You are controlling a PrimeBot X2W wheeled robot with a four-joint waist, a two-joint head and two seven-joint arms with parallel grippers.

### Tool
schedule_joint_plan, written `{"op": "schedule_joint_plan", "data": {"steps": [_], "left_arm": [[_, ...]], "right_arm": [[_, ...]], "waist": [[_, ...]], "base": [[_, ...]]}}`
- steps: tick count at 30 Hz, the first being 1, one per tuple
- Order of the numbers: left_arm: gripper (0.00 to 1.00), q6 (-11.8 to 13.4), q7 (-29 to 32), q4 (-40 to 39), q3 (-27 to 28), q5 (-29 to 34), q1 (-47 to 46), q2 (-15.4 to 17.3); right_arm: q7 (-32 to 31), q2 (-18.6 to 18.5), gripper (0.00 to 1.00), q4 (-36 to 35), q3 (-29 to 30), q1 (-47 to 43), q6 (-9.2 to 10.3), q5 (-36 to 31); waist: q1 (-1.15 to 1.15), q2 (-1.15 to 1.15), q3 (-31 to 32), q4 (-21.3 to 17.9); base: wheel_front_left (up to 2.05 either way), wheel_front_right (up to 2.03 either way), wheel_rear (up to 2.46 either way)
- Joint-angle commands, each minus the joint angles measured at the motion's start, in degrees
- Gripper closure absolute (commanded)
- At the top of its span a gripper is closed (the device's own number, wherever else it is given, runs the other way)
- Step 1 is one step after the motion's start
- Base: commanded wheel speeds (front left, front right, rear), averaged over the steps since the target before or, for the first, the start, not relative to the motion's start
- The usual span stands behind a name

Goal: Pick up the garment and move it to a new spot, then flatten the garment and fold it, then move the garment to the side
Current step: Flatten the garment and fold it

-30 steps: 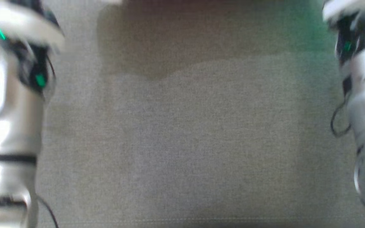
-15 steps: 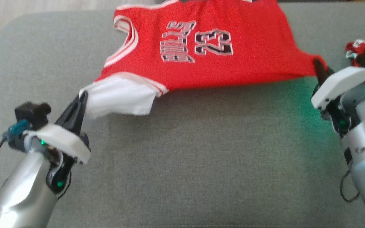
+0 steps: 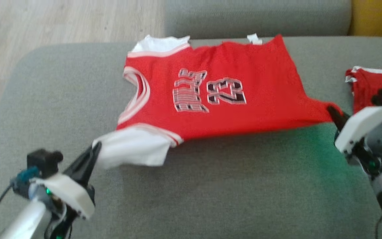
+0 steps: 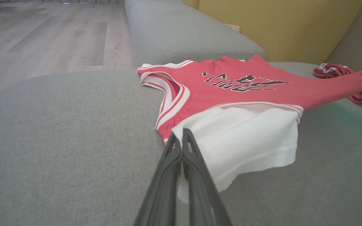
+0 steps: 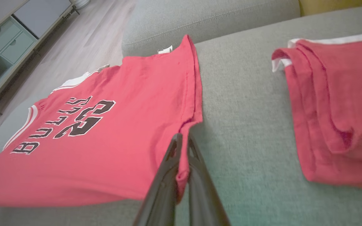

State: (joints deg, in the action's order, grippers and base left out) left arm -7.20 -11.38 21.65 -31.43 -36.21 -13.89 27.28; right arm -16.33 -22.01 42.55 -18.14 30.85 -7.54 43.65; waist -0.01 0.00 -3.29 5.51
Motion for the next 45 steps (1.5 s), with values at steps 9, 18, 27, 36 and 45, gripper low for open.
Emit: {"op": "schedule_joint_plan", "data": {"steps": [9, 18, 27, 36, 45], "left_arm": [[1.00, 4.03, 2.27, -12.67, 2.85, -2.54, 8.90, 6.69], [1.00, 6.26, 4.43, -18.66, 3.75, -3.15, 9.35, 8.11], [1.00, 5.14, 6.66, -15.31, 3.79, -2.29, 2.12, 8.49], [1.00, 2.21, 10.32, -10.01, 0.45, -2.02, -4.69, 6.73], [1.00, 0.73, 10.74, -4.25, -2.04, -1.84, -11.32, 4.05]], "right_arm": [[-3.44, -3.93, 1.00, -11.07, 5.16, -12.35, 0.05, 2.52], [-8.95, -0.52, 1.00, -21.26, 15.68, -16.43, 0.05, -4.73], [-16.26, 6.11, 1.00, -26.09, 21.17, -12.16, 0.05, -16.33], [-20.86, 7.48, 1.00, -23.53, 20.33, -7.90, 0.05, -24.06], [-22.33, 6.40, 1.00, -19.34, 19.03, -2.66, 0.05, -27.59]], "waist": [[0.01, 0.00, 3.90, -0.66], [0.01, 0.00, 2.02, -1.86], [0.01, 0.00, -2.07, -2.28], [0.01, 0.00, -5.91, -1.52], [0.01, 0.00, -9.69, -0.08]], "base": [[0.00, 0.00, 0.00], [0.00, 0.00, 0.00], [0.00, 0.00, 0.00], [0.00, 0.00, 0.00], [0.00, 0.00, 0.00]]}}
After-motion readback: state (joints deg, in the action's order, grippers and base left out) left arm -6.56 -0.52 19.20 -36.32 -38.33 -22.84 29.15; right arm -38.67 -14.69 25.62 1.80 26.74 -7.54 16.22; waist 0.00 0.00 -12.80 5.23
